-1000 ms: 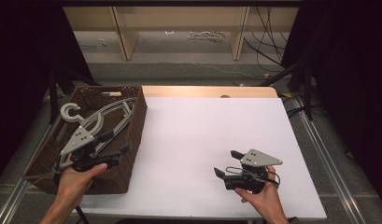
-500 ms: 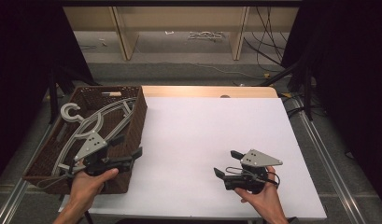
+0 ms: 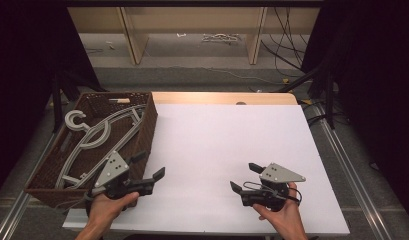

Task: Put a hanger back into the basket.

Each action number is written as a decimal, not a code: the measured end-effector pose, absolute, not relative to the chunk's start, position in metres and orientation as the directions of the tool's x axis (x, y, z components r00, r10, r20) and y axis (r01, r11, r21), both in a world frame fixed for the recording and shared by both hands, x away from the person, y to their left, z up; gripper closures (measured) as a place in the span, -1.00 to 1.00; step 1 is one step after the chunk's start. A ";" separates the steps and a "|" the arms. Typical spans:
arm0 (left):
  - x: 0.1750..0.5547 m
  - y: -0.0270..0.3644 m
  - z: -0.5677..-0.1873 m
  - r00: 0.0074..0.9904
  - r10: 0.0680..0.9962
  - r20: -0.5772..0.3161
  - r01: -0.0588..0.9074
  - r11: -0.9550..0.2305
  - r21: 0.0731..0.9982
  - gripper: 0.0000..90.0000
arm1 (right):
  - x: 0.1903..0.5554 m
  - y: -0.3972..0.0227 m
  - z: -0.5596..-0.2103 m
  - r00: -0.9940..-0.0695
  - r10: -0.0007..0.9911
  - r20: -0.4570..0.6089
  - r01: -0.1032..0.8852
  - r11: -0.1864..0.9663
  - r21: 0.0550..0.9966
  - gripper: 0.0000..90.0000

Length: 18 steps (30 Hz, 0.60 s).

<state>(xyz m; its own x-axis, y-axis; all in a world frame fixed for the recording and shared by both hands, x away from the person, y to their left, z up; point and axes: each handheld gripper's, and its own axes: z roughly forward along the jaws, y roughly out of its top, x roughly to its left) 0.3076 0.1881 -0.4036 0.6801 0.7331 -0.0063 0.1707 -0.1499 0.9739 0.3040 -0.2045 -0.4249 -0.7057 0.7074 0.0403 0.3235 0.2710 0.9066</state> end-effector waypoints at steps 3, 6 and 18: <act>0.303 0.182 -0.408 0.687 0.726 0.002 0.168 -0.162 0.972 -0.59 | 0.302 -0.206 -0.425 -0.701 0.712 0.038 0.319 0.265 0.910 -0.63; 0.299 0.177 -0.416 0.698 0.716 -0.011 0.173 -0.154 0.973 -0.59 | 0.300 -0.207 -0.426 -0.695 0.718 0.036 0.306 0.251 0.918 -0.63; 0.294 0.174 -0.437 0.689 0.724 -0.036 0.207 -0.149 0.967 -0.59 | 0.287 -0.207 -0.429 -0.692 0.719 0.058 0.306 0.219 0.927 -0.64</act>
<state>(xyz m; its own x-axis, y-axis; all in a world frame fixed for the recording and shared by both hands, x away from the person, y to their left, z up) 0.2941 0.1744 -0.4374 0.6888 0.7241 -0.0356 0.2071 -0.1495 0.9668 0.2874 -0.2068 -0.4287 -0.6922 0.7194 0.0584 0.3056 0.2188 0.9267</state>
